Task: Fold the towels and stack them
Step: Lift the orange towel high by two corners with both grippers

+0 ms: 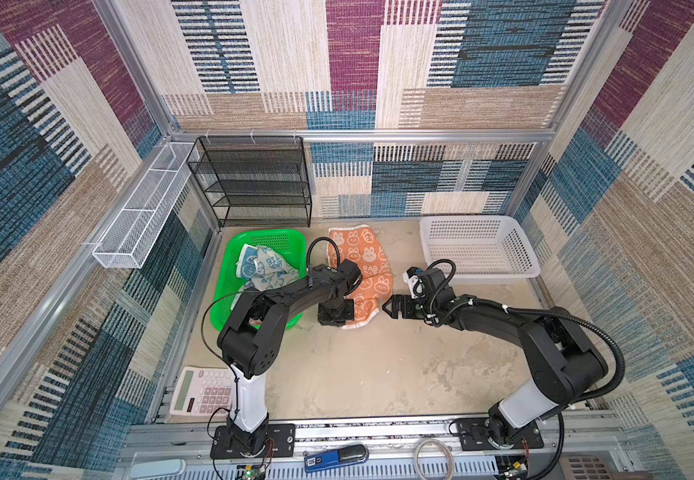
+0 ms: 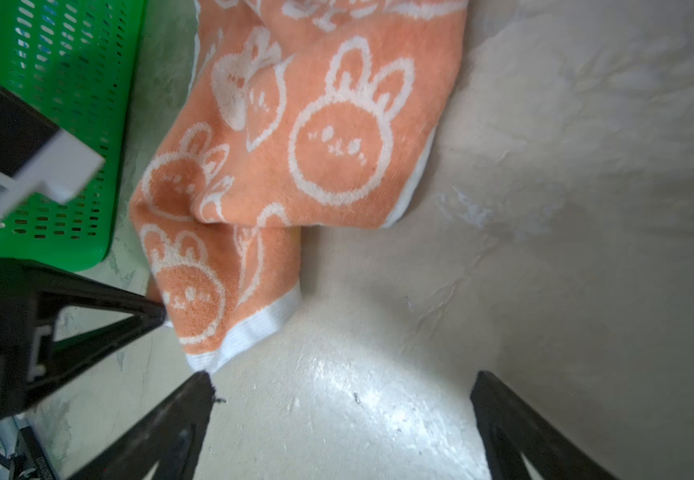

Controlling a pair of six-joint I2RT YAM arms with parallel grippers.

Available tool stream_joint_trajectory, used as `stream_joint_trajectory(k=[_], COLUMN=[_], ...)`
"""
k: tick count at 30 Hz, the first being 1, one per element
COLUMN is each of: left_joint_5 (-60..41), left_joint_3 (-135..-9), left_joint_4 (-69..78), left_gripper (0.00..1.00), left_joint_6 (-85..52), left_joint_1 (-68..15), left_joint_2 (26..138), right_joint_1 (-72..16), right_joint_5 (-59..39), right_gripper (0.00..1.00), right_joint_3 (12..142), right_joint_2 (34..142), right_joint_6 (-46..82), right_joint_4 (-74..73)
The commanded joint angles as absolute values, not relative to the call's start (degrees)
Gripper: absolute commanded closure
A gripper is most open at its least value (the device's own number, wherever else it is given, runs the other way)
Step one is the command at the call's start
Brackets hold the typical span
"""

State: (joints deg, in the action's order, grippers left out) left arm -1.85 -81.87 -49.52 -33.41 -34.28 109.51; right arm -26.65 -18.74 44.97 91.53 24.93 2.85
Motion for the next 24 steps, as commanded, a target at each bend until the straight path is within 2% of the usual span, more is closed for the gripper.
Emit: stream_joint_trajectory(k=[1,5,11,16,24], left_joint_5=[0.99,3.54,3.78,3.26,3.06], left_joint_3=[-89.59,-99.59,-107.48,-110.60,-110.05], left_joint_4=[-55.13,-59.40,-63.20,-64.24,-64.43], left_gripper=[1.00,1.00,1.00,1.00,1.00], left_joint_6=[-30.53,-29.74,-29.14,-29.15,-29.09], left_joint_1=[-33.93,-33.84,-33.27,-33.22,-33.22], left_joint_2=[106.68,104.33,104.41,105.09,104.60], right_joint_1=[-26.97,-29.44,-32.50,-34.21,-34.19], right_joint_5=[-22.58,-23.23,-23.20,-17.43,-11.08], right_gripper=[0.01,0.01,0.00,0.00,0.10], right_joint_3=[43.83,42.99,42.69,44.28,46.80], right_joint_2=[90.38,90.24,92.07,95.63,102.14], right_joint_6=[26.83,27.12,27.32,27.92,27.30], right_joint_4=[-1.43,-4.27,-10.29,-13.38,-15.88])
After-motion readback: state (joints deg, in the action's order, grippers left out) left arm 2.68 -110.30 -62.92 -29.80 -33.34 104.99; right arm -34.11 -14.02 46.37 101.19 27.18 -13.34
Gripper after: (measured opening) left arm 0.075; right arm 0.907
